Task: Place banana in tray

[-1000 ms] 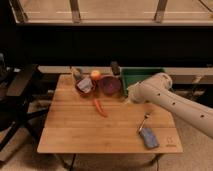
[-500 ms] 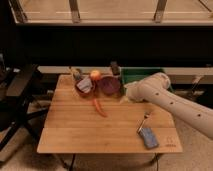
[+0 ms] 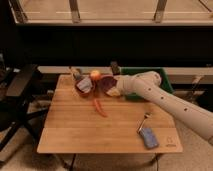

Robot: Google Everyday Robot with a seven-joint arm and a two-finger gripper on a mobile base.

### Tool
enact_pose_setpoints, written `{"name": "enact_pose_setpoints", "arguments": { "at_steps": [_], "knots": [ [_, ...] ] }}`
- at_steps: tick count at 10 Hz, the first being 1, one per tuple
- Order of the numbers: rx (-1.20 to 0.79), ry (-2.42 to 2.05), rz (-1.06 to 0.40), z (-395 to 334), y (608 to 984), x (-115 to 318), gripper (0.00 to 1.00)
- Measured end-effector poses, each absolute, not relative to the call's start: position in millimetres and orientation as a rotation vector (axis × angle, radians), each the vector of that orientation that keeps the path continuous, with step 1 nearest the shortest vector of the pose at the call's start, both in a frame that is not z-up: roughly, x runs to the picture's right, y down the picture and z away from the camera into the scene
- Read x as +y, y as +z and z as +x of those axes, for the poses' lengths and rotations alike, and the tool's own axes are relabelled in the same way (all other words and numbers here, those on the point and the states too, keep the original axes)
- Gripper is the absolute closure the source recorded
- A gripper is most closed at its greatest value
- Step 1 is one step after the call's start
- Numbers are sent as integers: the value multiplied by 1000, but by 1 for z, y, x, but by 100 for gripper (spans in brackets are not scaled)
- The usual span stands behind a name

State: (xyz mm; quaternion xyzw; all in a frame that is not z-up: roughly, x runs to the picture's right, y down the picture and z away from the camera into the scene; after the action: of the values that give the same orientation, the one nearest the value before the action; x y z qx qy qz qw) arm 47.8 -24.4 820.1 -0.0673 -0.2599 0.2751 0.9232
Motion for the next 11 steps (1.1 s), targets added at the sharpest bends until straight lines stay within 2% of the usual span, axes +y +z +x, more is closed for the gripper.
{"name": "enact_pose_setpoints", "arguments": {
  "at_steps": [8, 11],
  "knots": [
    [-558, 583, -149, 44, 823, -22, 35],
    [-638, 613, -168, 10, 832, -14, 35]
  ]
}}
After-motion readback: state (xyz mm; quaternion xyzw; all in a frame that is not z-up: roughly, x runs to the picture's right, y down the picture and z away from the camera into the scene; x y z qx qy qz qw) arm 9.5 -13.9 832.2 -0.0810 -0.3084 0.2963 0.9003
